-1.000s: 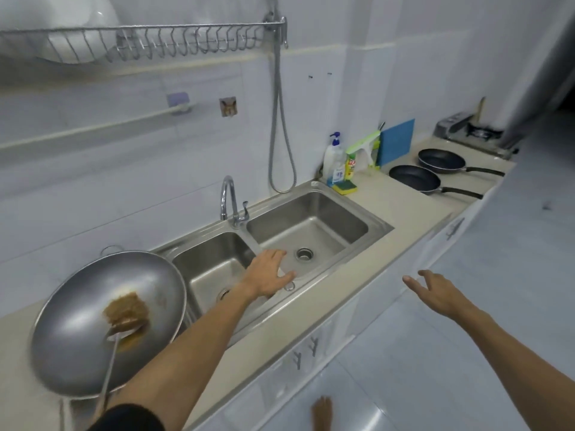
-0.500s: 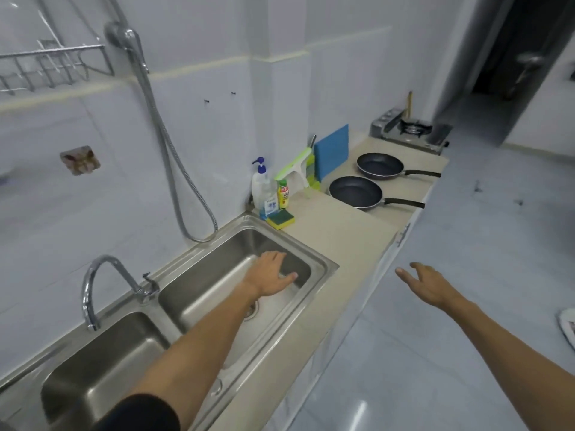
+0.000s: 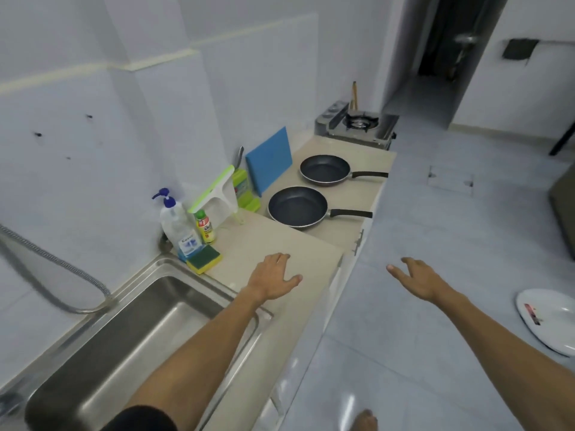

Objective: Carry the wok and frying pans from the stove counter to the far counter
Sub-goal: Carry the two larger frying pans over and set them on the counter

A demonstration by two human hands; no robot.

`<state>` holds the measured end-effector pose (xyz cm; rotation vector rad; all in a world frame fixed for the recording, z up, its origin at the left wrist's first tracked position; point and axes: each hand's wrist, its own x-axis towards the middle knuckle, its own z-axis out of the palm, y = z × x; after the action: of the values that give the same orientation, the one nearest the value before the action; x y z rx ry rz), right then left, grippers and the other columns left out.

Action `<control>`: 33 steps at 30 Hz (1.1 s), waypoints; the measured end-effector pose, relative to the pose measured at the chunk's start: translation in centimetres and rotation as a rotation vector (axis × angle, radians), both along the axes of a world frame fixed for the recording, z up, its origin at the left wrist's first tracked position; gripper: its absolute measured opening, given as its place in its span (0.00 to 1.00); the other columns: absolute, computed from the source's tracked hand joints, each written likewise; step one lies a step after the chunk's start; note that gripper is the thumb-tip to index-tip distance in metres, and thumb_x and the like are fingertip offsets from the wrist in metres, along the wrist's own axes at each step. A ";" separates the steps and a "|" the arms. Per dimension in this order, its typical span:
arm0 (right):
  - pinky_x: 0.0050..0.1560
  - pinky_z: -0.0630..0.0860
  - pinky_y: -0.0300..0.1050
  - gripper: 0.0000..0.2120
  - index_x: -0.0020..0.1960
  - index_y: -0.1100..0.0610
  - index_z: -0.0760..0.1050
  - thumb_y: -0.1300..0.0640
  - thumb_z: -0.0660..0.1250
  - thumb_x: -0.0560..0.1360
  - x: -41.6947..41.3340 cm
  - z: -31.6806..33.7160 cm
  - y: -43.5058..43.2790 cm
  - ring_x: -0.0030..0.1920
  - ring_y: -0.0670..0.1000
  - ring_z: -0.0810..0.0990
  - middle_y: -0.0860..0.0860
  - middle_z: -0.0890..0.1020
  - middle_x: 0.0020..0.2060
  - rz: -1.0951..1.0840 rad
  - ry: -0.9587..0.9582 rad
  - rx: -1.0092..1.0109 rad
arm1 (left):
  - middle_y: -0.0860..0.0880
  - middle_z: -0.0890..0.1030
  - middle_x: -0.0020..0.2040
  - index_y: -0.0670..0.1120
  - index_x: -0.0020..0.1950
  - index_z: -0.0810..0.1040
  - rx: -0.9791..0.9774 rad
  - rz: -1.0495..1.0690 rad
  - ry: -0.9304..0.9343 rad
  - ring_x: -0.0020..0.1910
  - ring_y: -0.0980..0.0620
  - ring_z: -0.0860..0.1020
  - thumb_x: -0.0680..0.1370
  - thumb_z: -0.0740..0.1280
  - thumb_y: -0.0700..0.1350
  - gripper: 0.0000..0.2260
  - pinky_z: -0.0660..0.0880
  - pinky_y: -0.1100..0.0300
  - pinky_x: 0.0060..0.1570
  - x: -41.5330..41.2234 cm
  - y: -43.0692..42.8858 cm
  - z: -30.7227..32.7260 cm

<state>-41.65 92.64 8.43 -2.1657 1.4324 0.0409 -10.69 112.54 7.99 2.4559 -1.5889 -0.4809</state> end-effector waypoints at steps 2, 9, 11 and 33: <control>0.73 0.64 0.59 0.39 0.78 0.59 0.61 0.32 0.55 0.78 -1.3 0.0 -4.5 0.74 0.63 0.67 0.63 0.66 0.76 0.000 0.027 -0.001 | 0.43 0.67 0.77 0.43 0.79 0.64 0.017 0.015 0.015 0.76 0.43 0.65 0.80 0.62 0.63 0.34 0.64 0.49 0.72 -1.2 -4.7 -0.2; 0.74 0.62 0.59 0.39 0.79 0.58 0.60 0.31 0.52 0.79 -5.2 -1.0 -16.7 0.77 0.60 0.62 0.60 0.65 0.78 0.103 0.167 -0.037 | 0.42 0.69 0.77 0.43 0.78 0.64 0.039 0.011 0.027 0.75 0.41 0.66 0.79 0.62 0.63 0.35 0.67 0.48 0.70 -6.2 -19.4 -1.4; 0.74 0.61 0.59 0.39 0.79 0.57 0.59 0.31 0.51 0.79 -5.8 -1.5 -19.3 0.77 0.60 0.61 0.59 0.64 0.78 0.118 0.183 -0.022 | 0.42 0.67 0.77 0.43 0.79 0.64 0.053 0.001 0.036 0.75 0.41 0.66 0.79 0.61 0.64 0.35 0.66 0.47 0.70 -7.6 -22.4 -2.0; 0.76 0.59 0.61 0.42 0.81 0.55 0.55 0.28 0.50 0.77 2.4 -4.8 -52.6 0.79 0.60 0.58 0.58 0.60 0.80 0.280 0.248 0.029 | 0.42 0.62 0.80 0.43 0.81 0.57 0.162 0.421 0.283 0.78 0.42 0.61 0.78 0.59 0.67 0.40 0.61 0.45 0.74 -4.6 -47.9 -7.5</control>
<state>-39.26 40.05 3.60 -2.3856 1.2330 0.4426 -15.30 64.66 0.47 2.5941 -0.9257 -0.8595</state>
